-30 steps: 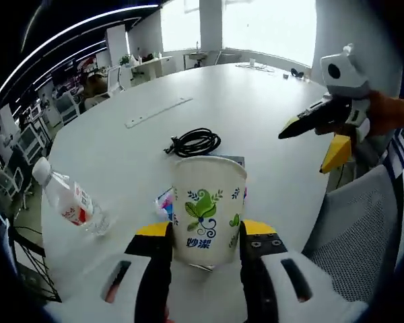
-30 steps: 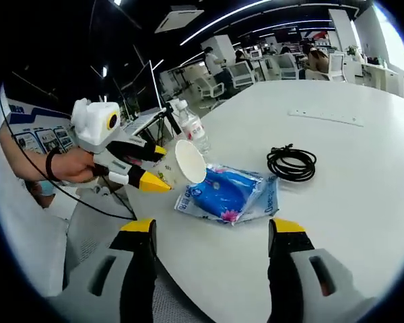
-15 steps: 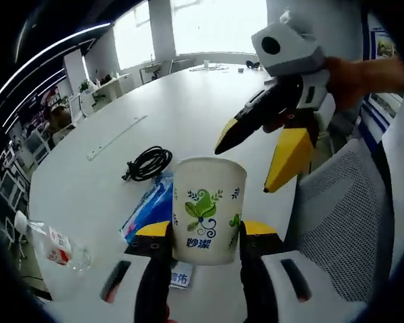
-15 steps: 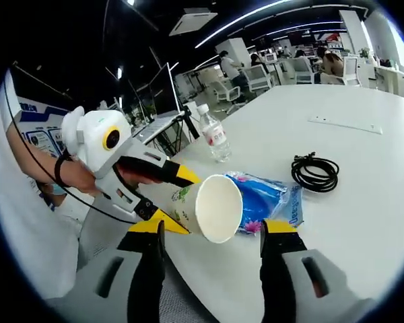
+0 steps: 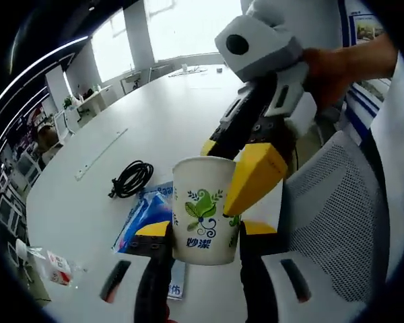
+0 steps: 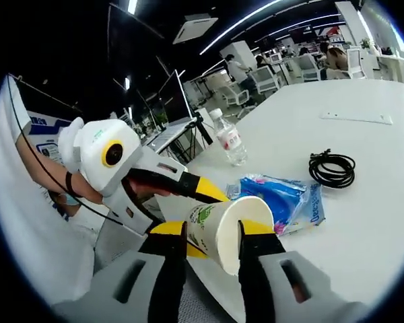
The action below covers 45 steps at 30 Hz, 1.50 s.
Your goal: Arrange the tabletop items into an orderly group along one side of the table until the central work area is clear of visible clutter.
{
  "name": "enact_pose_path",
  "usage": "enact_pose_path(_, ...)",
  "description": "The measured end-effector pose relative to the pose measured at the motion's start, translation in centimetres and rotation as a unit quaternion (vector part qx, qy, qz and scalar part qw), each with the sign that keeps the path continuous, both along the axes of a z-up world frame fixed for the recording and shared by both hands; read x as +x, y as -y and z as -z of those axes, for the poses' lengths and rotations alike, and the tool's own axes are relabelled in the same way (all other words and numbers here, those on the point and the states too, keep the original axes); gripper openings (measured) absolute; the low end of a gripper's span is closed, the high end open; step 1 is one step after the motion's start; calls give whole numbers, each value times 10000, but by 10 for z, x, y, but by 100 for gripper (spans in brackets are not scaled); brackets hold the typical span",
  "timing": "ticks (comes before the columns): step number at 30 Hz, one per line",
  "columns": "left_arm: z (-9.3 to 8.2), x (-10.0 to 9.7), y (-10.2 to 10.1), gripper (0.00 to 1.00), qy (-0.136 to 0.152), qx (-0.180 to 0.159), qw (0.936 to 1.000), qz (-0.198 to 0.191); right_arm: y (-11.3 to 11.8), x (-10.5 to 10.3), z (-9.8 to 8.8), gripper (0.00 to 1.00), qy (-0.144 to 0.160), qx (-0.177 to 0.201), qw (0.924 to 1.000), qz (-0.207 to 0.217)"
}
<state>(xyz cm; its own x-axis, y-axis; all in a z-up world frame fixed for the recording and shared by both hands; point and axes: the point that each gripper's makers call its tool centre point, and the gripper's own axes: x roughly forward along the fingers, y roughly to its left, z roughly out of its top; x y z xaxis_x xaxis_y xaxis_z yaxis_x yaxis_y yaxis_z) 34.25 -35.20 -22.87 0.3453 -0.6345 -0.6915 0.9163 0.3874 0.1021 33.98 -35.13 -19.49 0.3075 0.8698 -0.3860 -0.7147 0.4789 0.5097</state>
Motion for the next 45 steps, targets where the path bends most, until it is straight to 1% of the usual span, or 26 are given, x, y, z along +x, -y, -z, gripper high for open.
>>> enact_pose_path(6,0,-1,3,39,33,35,9999,97,-3,-4,-1,8,-62,94,9999,-63)
enact_pose_path(9,0,-2,2,39,62,83,9999,112,-6,-6,-4,5,-213,262,9994,-9)
enact_pose_path(12,0,-3,2,39,69,100,9999,111,-10,-8,-7,1,-278,418,9987,-19)
enact_pose_path(14,2,-4,1,39,73,133,9998,122,-14,-9,-7,0,-269,421,9987,-34)
enact_pose_path(15,3,-4,0,39,80,172,9998,114,-14,-8,-6,0,-210,362,9991,-41)
enact_pose_path(18,4,-4,-2,39,81,203,9997,87,-18,-9,-4,0,-162,295,9994,-67)
enact_pose_path(24,7,-5,-8,39,48,235,9997,-72,-21,-9,0,0,-199,254,9995,-50)
enact_pose_path(28,7,-5,-12,39,30,212,9995,-221,-24,-9,-2,0,-206,295,9993,11)
enact_pose_path(32,4,-4,-19,39,5,107,9989,-467,-26,-6,-4,0,-215,378,9990,50)
enact_pose_path(35,4,-3,-27,38,1,120,9982,-592,-28,-4,-6,0,-185,373,9991,32)
enact_pose_path(37,6,-3,-33,37,-51,78,9974,-714,-29,-3,-6,0,-190,367,9991,21)
enact_pose_path(40,5,-2,-42,37,-276,-255,9928,-1137,-29,-1,-6,0,-198,377,9991,66)
enact_pose_path(44,7,-2,-54,37,-371,-380,9884,-1422,-29,2,-11,0,-186,467,9987,119)
enact_pose_path(45,8,-2,-58,37,-416,-450,9863,-1529,-28,3,-11,0,-181,467,9987,127)
